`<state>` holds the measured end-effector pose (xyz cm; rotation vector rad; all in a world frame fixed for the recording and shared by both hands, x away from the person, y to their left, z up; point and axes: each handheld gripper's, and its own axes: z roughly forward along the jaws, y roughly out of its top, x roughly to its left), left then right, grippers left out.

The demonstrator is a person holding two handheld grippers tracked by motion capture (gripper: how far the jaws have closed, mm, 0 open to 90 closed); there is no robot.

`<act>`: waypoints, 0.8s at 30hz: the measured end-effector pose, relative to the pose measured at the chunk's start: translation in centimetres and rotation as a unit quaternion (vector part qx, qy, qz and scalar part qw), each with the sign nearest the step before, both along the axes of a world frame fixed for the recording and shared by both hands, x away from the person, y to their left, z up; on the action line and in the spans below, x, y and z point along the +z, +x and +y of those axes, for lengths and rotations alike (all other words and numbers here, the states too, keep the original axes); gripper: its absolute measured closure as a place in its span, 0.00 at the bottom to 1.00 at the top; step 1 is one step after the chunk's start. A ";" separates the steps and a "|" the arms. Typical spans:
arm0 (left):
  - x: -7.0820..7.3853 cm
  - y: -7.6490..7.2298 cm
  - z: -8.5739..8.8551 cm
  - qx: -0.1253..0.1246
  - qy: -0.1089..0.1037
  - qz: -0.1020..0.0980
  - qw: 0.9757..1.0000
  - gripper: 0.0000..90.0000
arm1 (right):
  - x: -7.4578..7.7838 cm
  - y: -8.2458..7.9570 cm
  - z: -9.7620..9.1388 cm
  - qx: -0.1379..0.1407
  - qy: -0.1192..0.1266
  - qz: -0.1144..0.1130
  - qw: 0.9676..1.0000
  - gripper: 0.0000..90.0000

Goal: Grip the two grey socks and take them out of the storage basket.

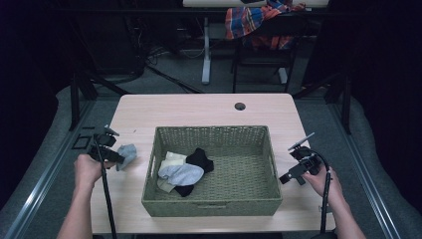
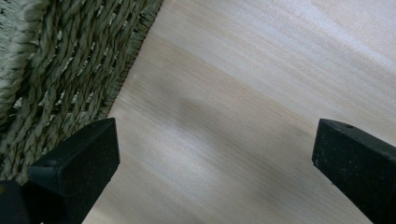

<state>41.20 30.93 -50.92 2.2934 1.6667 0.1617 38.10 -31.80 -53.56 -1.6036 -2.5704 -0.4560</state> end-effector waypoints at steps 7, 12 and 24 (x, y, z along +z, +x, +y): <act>-0.5 0.3 0.2 0.007 0.001 0.019 1.000 0.78 | 0.1 0.1 -0.1 0.009 -0.005 0.006 1.000 0.01; 1.0 0.0 0.1 0.010 0.004 0.013 1.000 0.50 | 0.2 0.1 -0.1 0.011 -0.005 0.009 1.000 0.01; 6.9 -1.7 -3.1 -0.032 0.010 -0.057 0.998 0.12 | 0.2 0.0 -0.1 0.009 -0.006 0.001 1.000 0.01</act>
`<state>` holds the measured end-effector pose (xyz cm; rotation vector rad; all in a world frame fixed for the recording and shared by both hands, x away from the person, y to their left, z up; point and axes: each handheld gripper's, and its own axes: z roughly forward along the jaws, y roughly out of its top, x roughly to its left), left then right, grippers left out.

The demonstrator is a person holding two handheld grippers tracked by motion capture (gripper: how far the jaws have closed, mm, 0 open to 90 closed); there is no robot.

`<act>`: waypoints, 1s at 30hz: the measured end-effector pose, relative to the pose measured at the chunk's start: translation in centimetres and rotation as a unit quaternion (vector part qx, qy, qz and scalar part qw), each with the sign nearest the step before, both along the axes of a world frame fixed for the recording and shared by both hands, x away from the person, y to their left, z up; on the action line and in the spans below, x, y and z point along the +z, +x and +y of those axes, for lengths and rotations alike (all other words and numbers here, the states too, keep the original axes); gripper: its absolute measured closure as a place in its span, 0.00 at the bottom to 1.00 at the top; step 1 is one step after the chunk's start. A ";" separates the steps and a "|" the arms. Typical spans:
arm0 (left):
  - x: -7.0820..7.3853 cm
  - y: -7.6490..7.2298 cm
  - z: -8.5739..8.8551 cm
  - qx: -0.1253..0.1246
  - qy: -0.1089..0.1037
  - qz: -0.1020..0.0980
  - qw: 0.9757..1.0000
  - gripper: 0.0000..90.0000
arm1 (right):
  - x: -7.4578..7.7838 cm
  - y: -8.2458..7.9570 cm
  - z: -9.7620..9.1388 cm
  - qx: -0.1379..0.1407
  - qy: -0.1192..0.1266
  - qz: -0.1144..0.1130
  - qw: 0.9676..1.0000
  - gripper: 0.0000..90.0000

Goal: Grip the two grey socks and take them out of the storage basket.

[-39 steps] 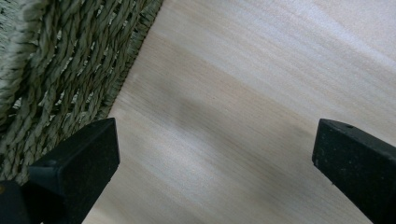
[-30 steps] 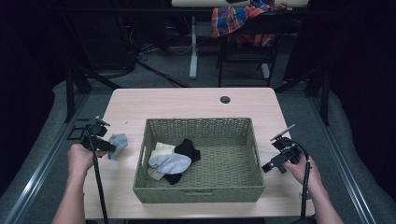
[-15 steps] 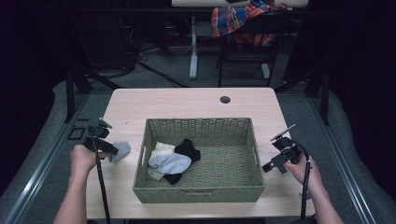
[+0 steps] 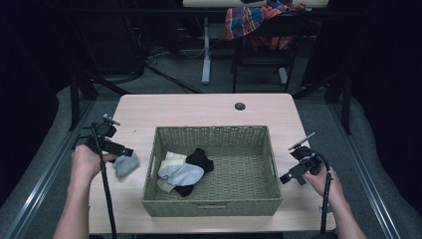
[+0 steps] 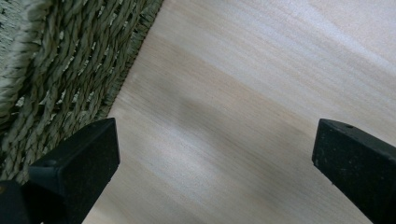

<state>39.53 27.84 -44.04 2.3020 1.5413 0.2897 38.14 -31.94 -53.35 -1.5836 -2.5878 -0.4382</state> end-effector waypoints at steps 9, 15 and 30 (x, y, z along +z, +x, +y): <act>2.4 -1.0 -4.0 -0.060 -0.004 -0.029 0.998 0.01 | -0.2 -0.2 -0.1 -0.006 0.004 -0.001 1.000 0.01; 3.2 -1.4 -6.8 -0.100 -0.003 -0.043 0.994 0.00 | -0.3 -0.7 -0.4 -0.023 0.015 -0.006 1.000 0.01; -0.4 -1.5 -13.7 -0.183 0.025 -0.001 0.983 0.06 | 0.0 -1.0 -1.3 -0.011 0.004 0.012 1.000 0.01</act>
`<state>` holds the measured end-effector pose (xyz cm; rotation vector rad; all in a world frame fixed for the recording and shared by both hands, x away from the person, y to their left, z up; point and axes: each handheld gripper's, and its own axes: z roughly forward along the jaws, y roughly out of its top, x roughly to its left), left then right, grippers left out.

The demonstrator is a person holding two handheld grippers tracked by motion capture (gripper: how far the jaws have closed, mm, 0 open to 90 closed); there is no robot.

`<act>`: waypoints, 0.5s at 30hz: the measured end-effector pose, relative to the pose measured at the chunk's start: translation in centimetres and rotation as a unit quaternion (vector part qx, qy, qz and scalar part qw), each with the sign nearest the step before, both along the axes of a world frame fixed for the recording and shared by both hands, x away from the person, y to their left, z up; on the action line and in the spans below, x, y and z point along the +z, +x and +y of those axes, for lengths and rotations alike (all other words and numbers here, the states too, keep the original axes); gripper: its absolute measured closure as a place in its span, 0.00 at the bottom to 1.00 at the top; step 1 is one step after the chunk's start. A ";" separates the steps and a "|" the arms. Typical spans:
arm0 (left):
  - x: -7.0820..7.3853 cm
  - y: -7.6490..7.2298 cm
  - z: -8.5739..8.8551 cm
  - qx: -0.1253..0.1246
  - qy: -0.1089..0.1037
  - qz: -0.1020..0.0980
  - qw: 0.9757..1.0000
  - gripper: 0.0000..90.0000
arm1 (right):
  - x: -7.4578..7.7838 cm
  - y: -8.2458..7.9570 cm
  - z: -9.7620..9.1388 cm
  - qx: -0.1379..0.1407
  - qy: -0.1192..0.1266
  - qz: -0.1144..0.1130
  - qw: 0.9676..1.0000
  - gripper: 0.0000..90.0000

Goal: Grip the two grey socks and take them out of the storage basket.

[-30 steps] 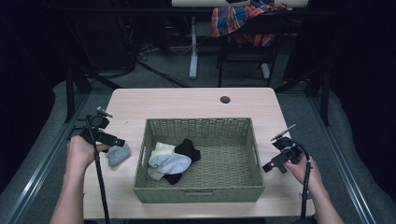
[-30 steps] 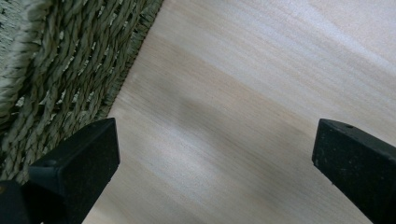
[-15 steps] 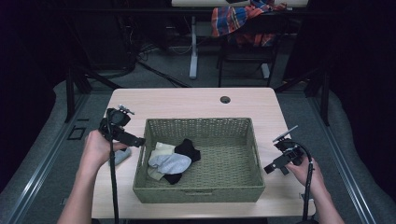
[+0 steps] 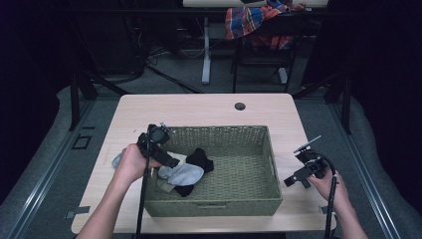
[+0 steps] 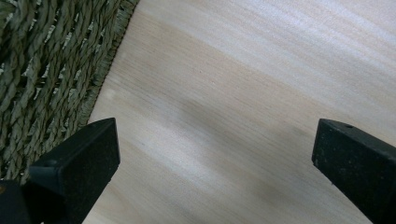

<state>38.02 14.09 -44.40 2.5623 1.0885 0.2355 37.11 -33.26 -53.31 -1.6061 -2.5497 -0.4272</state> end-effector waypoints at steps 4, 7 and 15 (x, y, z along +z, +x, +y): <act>-0.8 0.0 -0.7 -0.012 0.005 0.020 1.000 0.18 | 0.0 0.0 0.0 -0.003 -0.004 -0.006 1.000 0.01; -1.6 0.0 -1.4 -0.020 0.013 0.033 0.999 0.20 | 0.0 0.1 0.0 -0.003 -0.004 -0.005 1.000 0.01; -3.4 0.2 -2.7 -0.035 0.038 0.063 0.997 0.39 | 0.0 0.0 0.0 -0.003 -0.004 -0.005 1.000 0.01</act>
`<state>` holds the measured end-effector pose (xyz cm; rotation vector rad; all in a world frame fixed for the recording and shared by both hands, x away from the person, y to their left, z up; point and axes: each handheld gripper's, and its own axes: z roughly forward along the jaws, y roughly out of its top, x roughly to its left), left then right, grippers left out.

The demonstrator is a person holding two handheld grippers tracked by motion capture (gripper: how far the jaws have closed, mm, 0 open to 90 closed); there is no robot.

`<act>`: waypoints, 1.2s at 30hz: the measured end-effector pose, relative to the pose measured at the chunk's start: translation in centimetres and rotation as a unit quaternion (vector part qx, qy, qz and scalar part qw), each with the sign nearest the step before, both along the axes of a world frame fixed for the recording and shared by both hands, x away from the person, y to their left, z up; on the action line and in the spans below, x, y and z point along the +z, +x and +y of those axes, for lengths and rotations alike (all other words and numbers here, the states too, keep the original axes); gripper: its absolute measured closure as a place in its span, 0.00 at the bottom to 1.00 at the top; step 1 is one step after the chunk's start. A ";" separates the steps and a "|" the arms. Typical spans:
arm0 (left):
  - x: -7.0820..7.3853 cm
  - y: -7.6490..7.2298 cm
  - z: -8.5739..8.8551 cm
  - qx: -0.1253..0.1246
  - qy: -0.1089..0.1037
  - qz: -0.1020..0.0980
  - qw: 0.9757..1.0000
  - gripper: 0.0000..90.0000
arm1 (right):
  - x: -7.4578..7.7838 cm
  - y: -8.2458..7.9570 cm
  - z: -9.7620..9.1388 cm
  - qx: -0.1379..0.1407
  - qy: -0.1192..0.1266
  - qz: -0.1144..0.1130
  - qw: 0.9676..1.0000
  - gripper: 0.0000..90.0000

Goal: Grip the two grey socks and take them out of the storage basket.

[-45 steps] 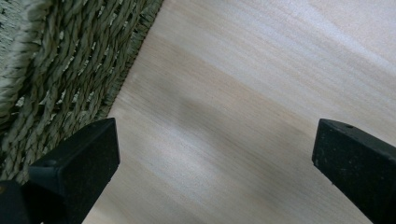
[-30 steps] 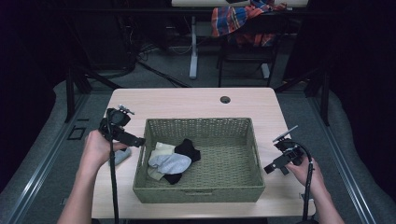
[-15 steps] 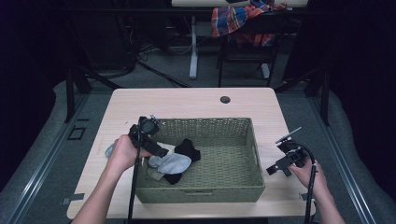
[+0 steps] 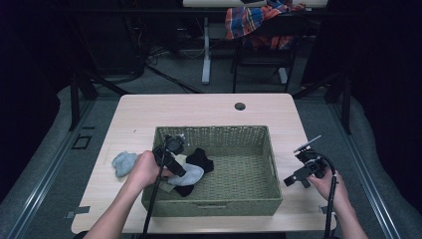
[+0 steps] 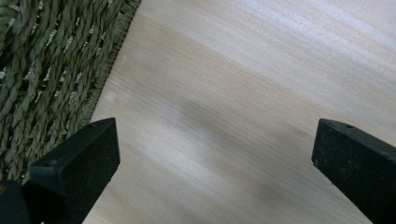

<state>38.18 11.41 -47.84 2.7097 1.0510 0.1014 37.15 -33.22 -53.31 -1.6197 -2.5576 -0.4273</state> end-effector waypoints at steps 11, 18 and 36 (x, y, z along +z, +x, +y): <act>-2.3 1.1 -1.8 -0.010 0.054 0.035 0.998 0.64 | 0.0 0.0 0.0 0.000 -0.001 0.000 1.000 0.01; -1.9 0.9 -1.3 -0.023 0.046 0.031 0.998 0.90 | -0.1 -0.2 0.1 -0.011 0.005 -0.008 1.000 0.01; 3.5 0.4 1.1 -0.010 -0.024 -0.031 0.999 0.91 | 0.3 -0.1 -0.3 -0.003 0.000 -0.003 1.000 0.01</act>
